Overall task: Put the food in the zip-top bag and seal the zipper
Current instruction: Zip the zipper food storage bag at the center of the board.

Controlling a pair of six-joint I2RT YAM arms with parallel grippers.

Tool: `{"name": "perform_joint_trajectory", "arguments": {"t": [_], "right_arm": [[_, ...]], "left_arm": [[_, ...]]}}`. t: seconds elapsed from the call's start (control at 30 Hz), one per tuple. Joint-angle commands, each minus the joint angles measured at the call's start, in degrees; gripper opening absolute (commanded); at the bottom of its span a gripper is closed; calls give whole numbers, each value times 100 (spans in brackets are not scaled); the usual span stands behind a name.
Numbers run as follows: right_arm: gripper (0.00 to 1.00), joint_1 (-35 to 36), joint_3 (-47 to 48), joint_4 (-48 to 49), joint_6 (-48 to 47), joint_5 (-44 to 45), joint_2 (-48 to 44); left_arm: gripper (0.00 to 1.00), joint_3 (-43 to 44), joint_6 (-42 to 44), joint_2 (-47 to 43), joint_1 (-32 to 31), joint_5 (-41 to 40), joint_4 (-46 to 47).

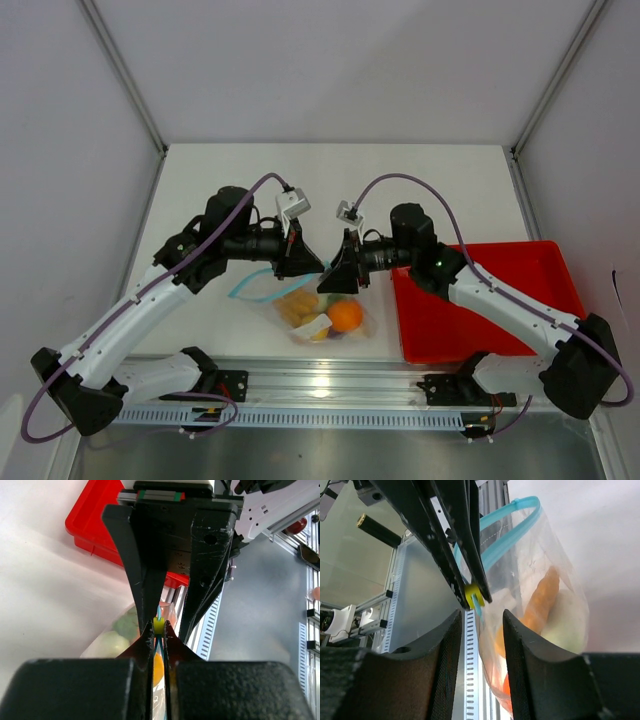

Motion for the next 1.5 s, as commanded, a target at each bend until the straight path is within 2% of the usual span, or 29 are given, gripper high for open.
{"name": "perform_joint_trajectory", "arguments": {"t": [0.0, 0.13, 0.2, 0.23, 0.3, 0.33, 0.7, 1.03, 1.23, 1.47], "right_arm": [[41, -24, 459, -219, -390, -307, 149], [39, -24, 705, -289, -487, -474, 351], [33, -42, 723, -290, -505, -544, 413], [28, -42, 732, -290, -496, -588, 466], [2, -42, 776, -272, -461, -641, 510], [0, -42, 767, -255, -443, -624, 484], [0, -77, 398, 18, -303, -519, 247], [0, -138, -173, 1238, 611, 563, -517], [0, -156, -472, 1591, 1076, 1422, -1010], [0, -191, -577, 1775, 1332, 1820, -1054]], "left_arm": [[1, 199, 70, -81, 29, 237, 98], [1, 225, 87, -54, 21, 325, 55], [1, 225, 114, -54, 29, 421, 54], [1, 234, 122, -46, 21, 430, 54], [1, 225, 122, -28, 29, 413, 46], [1, 217, 131, -19, 38, 404, 28], [1, 164, 122, -28, 99, 474, 28], [1, 59, 201, -98, 100, 282, -183], [1, 14, 140, -160, 108, 342, -192], [0, 50, 61, -204, 108, 474, -183]]}}
